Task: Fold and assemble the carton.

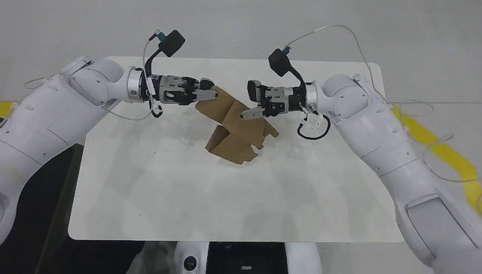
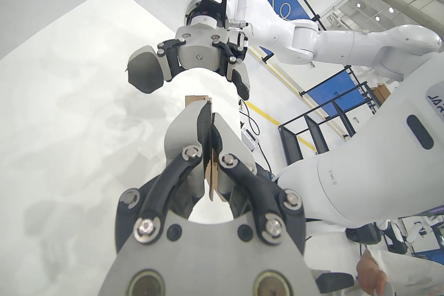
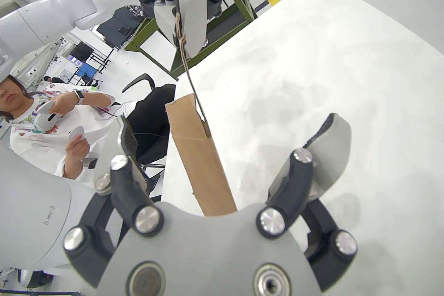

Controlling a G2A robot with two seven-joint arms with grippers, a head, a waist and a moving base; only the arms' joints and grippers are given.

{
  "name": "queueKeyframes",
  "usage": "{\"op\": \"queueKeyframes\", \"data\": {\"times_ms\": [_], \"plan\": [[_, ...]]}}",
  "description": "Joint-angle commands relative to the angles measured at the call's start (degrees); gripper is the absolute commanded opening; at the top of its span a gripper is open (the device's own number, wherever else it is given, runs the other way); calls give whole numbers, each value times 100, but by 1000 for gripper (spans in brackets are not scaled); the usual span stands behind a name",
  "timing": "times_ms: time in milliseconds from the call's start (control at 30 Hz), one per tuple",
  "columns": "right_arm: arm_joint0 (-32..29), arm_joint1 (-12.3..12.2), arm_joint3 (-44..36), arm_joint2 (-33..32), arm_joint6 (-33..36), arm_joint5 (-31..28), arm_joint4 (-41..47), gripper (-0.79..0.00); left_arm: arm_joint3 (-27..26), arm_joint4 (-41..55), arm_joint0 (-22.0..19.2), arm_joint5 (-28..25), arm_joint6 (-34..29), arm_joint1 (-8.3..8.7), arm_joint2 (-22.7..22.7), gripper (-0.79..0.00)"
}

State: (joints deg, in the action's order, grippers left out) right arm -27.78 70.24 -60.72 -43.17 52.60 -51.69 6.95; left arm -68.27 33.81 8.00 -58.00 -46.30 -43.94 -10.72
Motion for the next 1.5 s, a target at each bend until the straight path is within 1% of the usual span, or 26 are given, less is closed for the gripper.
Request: {"op": "queueKeyframes", "data": {"times_ms": [0, 33, 100, 133, 300, 400, 500, 667, 700, 733, 767, 1000, 1033, 1067, 1267, 1467], "plan": [[65, 6, 15, 181, -62, -62, 70, -126, -4, 41, -32, 0, 0, 9, 49, -785], [102, 6, 4, 281, -107, -107, 100, -169, 3, 65, -44, 0, 0, 13, 71, -785], [175, 0, 30, 477, -180, -180, 153, -311, 4, 102, -62, 0, 0, 19, 98, -785], [213, -5, 47, 573, -212, -212, 180, -394, 4, 115, -60, 0, 0, 21, 98, -785], [408, -35, 206, 968, -349, -349, 350, -406, -16, 215, -56, 0, 0, 37, 98, -785], [515, -54, 273, 1171, -419, -419, 457, -471, -18, 208, -61, 0, 0, 48, 98, -785], [611, -75, 326, 1357, -489, -489, 564, -514, -34, 179, -63, 0, 0, 56, 98, -785], [752, -105, 390, 1637, -606, -606, 721, -650, -37, 148, -63, 0, 0, 65, 98, -785], [778, -110, 403, 1687, -631, -631, 751, -690, -37, 146, -64, 0, 0, 66, 98, -785], [802, -114, 409, 1733, -631, -631, 789, -767, -36, 141, -65, 0, 0, 67, 98, -785], [825, -118, 411, 1771, -631, -631, 834, -785, -43, 125, -66, 0, 0, 68, 98, -785], [933, -138, 402, 1965, -632, -631, 1051, -785, -66, 88, -73, 0, 0, 73, 98, -785], [942, -142, 400, 1981, -631, -631, 1070, -785, -93, 76, -77, 0, 0, 74, 98, -446], [950, -145, 392, 1997, -632, -631, 1085, -785, -133, 54, -90, 0, 0, 77, 98, 0], [978, -174, 356, 2057, -632, -631, 1155, -785, -231, 257, -100, 0, 0, 115, 81, 0], [980, -189, 490, 2079, -632, -631, 1295, -785, -12, 479, -112, 0, 1, 149, -24, 0]]}}
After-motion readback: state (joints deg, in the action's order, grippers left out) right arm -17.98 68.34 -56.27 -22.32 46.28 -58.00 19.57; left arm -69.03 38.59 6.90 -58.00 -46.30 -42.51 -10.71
